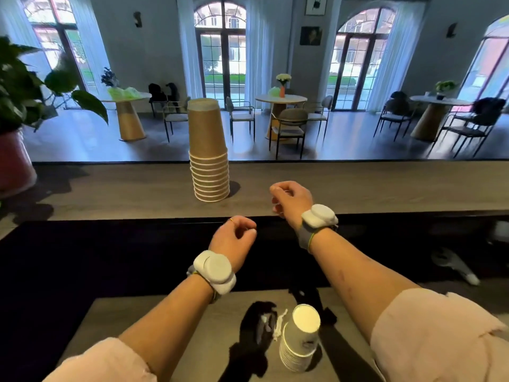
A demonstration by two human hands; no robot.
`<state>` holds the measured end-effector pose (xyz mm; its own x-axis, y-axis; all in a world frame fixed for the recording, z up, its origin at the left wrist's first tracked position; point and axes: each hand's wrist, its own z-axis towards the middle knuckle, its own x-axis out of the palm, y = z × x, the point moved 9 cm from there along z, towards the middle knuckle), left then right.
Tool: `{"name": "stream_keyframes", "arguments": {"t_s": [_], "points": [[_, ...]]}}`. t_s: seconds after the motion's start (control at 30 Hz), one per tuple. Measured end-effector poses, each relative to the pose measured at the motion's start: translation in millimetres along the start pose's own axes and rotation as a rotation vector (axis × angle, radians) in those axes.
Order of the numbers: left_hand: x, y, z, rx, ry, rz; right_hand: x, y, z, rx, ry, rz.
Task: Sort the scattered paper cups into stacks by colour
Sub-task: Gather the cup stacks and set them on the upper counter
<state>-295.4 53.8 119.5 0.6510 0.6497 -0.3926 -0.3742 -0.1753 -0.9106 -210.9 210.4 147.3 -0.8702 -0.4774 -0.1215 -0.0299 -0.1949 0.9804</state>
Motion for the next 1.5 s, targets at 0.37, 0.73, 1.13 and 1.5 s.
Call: {"name": "stream_keyframes", "arguments": {"t_s": [0.37, 0.73, 1.13, 1.5], "points": [[143, 120, -78, -0.579, 0.311, -0.191, -121, -183, -92, 0.432, -0.008, -0.312], [182, 199, -129, -0.887, 0.357, -0.292, -55, -269, -192, 0.612, 0.686, -0.168], [151, 169, -129, -0.928, 0.27, -0.375, -27, -238, -167, 0.379, 0.68, -0.312], [12, -9, -37, -0.343, 0.06, -0.319, 13, -34, -85, -0.077, 0.43, -0.035]]}}
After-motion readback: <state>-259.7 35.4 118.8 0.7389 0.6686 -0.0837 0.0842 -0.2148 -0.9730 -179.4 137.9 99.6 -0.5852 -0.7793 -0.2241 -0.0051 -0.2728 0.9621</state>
